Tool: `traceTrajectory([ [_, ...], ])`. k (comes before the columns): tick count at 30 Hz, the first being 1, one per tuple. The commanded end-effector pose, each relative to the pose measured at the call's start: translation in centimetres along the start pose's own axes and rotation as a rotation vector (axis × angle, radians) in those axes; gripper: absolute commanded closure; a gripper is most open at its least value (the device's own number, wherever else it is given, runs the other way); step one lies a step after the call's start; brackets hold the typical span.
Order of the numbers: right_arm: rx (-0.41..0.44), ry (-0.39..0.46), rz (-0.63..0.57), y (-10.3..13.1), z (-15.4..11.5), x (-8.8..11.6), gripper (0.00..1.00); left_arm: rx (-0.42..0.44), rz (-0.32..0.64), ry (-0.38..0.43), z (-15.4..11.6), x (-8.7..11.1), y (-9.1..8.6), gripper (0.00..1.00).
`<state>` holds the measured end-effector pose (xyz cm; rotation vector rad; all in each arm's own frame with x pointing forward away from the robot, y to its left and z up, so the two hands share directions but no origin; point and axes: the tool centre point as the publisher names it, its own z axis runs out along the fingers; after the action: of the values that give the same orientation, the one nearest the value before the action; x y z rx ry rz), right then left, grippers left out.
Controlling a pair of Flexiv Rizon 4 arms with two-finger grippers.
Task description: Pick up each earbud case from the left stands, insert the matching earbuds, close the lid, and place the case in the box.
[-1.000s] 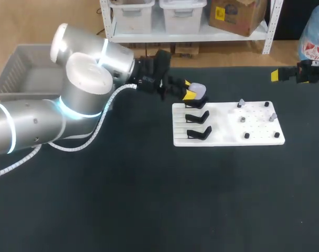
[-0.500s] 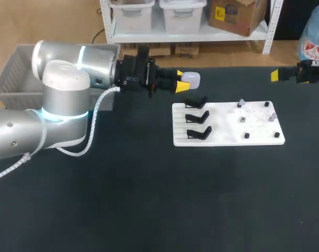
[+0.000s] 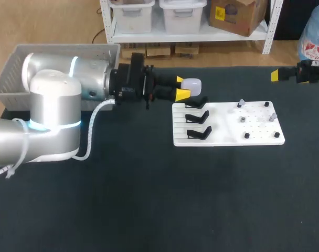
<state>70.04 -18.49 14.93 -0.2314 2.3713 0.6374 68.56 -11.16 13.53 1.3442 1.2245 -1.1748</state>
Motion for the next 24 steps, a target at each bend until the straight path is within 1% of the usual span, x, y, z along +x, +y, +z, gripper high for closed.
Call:
traceTrajectory([
  [1, 0.0, 0.001, 0.0, 0.0, 0.0, 0.0, 0.0, -0.087, 0.0, 0.002, -0.4, 0.0, -1.1, 1.0],
  [7, 0.0, 0.001, 0.0, 0.0, 0.0, 0.0, 0.0, -0.057, -0.005, 0.022, -0.3, 0.1, -1.2, 1.0],
  [20, 0.0, 0.001, 0.0, 0.0, 0.0, 0.0, 0.0, -0.056, -0.008, 0.045, -0.4, 0.3, -1.1, 1.0],
  [24, -0.016, 0.019, -0.055, 2.0, -0.3, 1.7, 0.0, -0.056, -0.008, 0.045, -0.4, 0.3, -1.1, 1.0],
])
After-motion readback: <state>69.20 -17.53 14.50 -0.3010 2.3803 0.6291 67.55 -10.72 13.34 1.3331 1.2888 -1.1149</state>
